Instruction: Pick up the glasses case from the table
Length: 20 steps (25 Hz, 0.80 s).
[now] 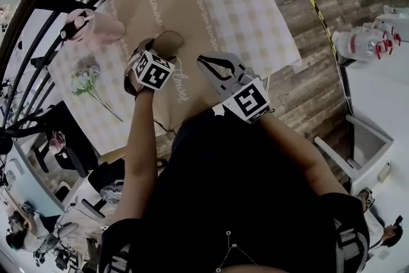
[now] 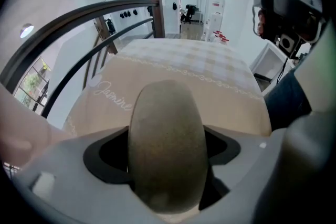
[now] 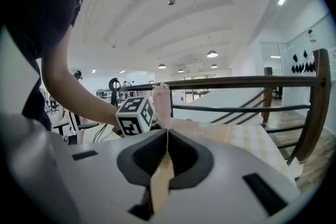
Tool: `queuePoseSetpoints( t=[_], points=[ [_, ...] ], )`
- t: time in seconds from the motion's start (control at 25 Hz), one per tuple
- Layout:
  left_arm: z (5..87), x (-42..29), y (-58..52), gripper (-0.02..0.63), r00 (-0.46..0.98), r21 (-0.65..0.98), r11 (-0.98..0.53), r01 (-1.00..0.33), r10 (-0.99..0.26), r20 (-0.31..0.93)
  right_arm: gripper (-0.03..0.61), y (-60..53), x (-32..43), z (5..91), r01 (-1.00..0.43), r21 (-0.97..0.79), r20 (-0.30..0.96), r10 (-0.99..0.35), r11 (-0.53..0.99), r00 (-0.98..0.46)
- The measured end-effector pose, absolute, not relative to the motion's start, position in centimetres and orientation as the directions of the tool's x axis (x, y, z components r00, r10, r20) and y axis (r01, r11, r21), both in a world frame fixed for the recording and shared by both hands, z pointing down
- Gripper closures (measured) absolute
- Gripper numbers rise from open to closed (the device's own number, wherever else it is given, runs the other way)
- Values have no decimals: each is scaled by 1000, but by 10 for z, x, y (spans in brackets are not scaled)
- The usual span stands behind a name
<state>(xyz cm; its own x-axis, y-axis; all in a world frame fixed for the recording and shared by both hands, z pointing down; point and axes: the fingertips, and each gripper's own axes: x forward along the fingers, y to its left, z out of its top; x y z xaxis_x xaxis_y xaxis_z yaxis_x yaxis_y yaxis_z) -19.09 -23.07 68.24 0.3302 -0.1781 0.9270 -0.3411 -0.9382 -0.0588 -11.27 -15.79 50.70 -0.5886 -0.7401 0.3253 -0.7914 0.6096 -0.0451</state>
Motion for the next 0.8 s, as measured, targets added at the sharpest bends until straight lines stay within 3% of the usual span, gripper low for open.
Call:
queuePoseSetpoints(
  t=[0.8],
  points=[
    [545,-197,-206,209,350,-255,-751,-609,-543,764,568,-171,-78,472,-738,14,236,-719,675,-654]
  ],
)
